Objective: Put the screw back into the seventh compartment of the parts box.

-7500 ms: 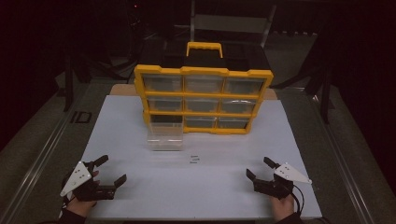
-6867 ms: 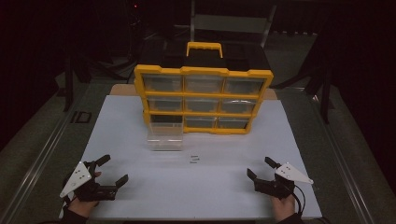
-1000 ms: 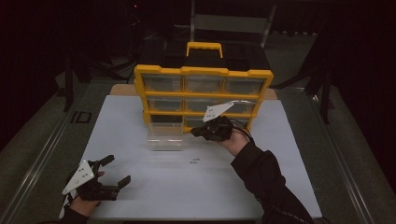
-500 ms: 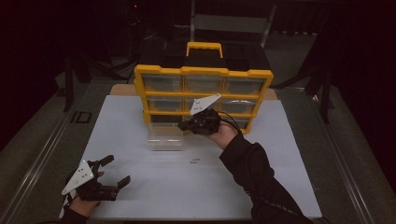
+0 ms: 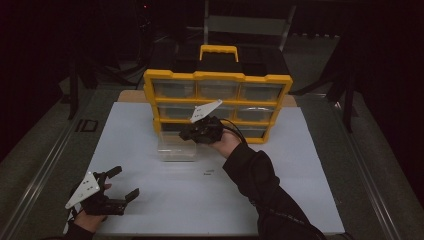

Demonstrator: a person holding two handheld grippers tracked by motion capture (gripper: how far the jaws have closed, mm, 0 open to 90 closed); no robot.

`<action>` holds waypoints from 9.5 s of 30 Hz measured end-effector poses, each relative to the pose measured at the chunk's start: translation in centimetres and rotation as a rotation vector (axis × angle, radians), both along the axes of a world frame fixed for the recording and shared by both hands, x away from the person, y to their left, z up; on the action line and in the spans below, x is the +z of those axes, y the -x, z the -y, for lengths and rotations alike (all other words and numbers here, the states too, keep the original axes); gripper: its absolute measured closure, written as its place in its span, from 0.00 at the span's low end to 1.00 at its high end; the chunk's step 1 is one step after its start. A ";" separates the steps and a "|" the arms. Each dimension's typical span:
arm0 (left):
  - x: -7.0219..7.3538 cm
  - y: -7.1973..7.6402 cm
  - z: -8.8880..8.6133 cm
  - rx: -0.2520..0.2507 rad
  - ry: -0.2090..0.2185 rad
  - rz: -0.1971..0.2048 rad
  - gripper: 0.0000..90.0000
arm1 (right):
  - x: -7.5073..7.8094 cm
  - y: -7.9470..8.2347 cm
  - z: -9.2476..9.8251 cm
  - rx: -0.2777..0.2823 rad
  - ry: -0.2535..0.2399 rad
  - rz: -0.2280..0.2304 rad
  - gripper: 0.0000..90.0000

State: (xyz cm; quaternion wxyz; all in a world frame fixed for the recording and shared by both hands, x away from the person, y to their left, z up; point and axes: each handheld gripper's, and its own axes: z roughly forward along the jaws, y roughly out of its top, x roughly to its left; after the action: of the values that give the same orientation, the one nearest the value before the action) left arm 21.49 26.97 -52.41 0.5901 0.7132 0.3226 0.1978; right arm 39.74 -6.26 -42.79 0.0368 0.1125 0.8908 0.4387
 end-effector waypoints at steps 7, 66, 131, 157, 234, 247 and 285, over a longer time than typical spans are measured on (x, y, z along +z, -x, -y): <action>0.0 0.0 -0.1 0.001 0.001 -0.001 0.01 | -1.1 -0.4 -0.9 -0.003 0.028 -0.023 0.98; -0.2 -0.2 0.1 -0.008 -0.002 -0.012 0.01 | -0.9 0.7 3.0 -0.128 0.003 -0.102 0.24; -0.2 -0.2 0.2 -0.013 0.001 -0.015 0.01 | -10.5 3.6 6.8 0.006 0.238 -0.056 0.93; -0.2 -0.2 0.3 -0.013 0.001 -0.015 0.01 | -5.4 2.5 7.6 -0.062 0.160 -0.071 0.98; -0.3 -0.2 0.2 -0.022 -0.002 -0.016 0.01 | -3.4 -1.5 -2.3 -0.032 0.190 -0.086 0.98; -0.3 -0.2 0.1 -0.024 -0.001 -0.020 0.01 | -3.0 -1.5 -2.4 -0.063 0.184 -0.092 0.82; -0.3 -0.3 0.4 -0.031 -0.005 -0.025 0.01 | -1.2 2.1 3.5 -0.102 0.062 -0.109 0.18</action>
State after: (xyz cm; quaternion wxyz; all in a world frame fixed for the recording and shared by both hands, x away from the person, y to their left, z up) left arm 21.74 26.60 -52.73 0.5871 0.7220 0.3185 0.1803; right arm 37.61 -9.81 -44.00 0.0140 0.1805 0.8977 0.4016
